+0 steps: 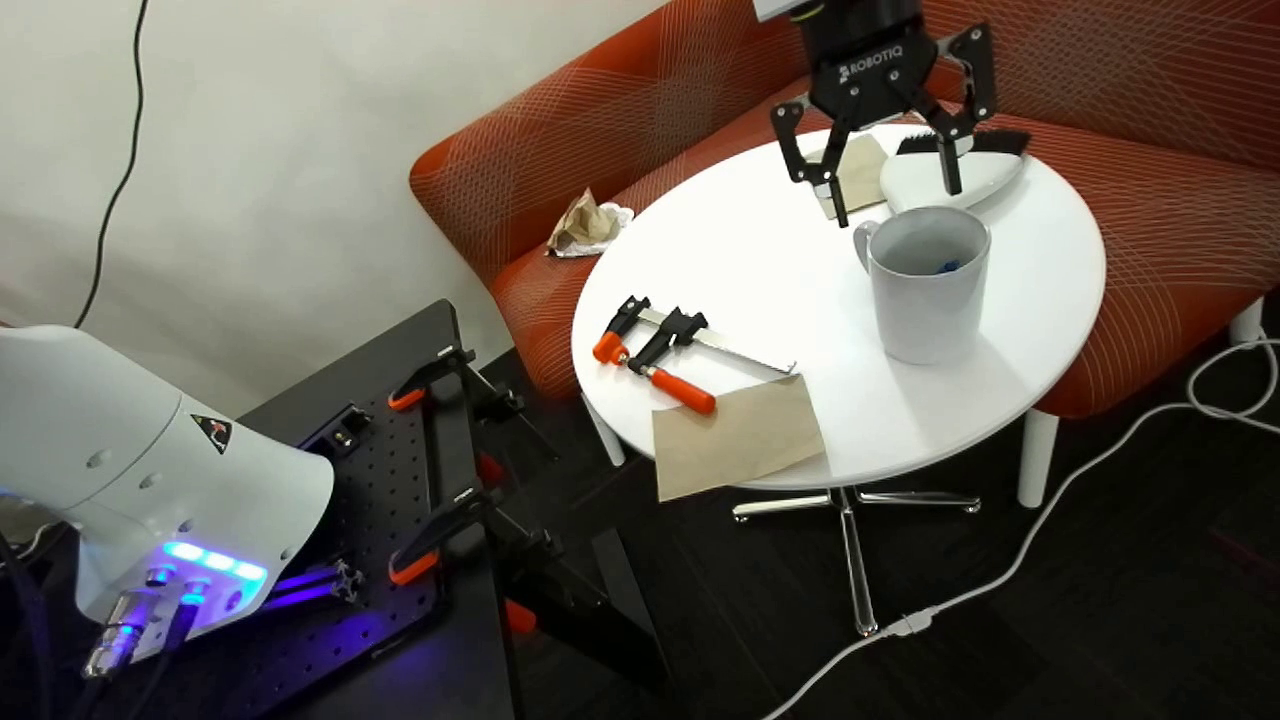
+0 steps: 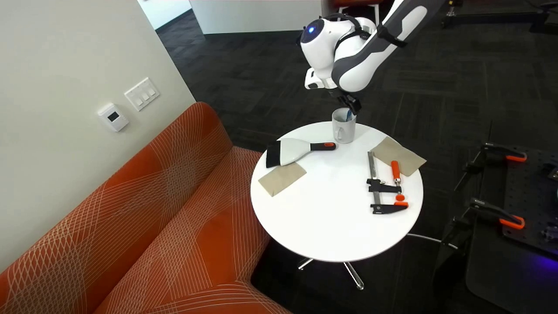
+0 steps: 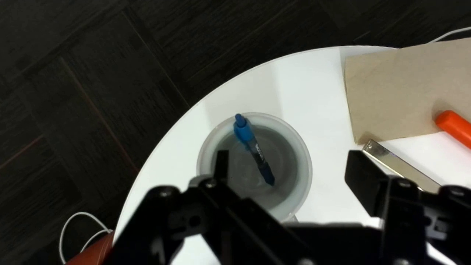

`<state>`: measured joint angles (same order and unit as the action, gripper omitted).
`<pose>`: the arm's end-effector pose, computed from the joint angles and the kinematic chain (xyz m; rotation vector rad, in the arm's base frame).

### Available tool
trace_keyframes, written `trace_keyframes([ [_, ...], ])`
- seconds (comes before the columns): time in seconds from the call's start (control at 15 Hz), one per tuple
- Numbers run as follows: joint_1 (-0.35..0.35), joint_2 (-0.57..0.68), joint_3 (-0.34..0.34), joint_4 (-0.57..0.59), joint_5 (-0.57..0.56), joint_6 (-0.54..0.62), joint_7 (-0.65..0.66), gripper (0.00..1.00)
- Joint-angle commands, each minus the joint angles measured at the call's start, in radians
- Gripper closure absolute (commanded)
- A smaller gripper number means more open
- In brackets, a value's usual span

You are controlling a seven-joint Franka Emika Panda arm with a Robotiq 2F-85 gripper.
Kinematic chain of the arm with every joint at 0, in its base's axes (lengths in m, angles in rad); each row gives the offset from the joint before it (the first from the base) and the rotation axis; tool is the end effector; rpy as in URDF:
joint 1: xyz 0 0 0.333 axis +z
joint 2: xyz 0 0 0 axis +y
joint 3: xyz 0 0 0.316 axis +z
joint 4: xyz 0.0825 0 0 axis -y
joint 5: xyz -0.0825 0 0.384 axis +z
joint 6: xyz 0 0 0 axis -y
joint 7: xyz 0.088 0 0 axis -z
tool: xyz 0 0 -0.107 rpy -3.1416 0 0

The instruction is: Remove the pen from the mug cup and place it on the table

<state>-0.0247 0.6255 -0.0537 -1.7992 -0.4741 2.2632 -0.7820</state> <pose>0.6357 -0.0600 0.1886 2.4598 1.4206 -0.4322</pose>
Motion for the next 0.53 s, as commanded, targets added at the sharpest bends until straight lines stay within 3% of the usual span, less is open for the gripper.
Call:
trace_keyframes([
  [0.0, -0.019, 0.030, 0.018, 0.048, -0.003, -0.015, -0.044, 0.46],
  [0.2, -0.017, 0.063, 0.017, 0.083, 0.002, -0.032, -0.058, 0.55],
  [0.47, -0.015, 0.118, 0.015, 0.137, 0.005, -0.047, -0.065, 0.53],
])
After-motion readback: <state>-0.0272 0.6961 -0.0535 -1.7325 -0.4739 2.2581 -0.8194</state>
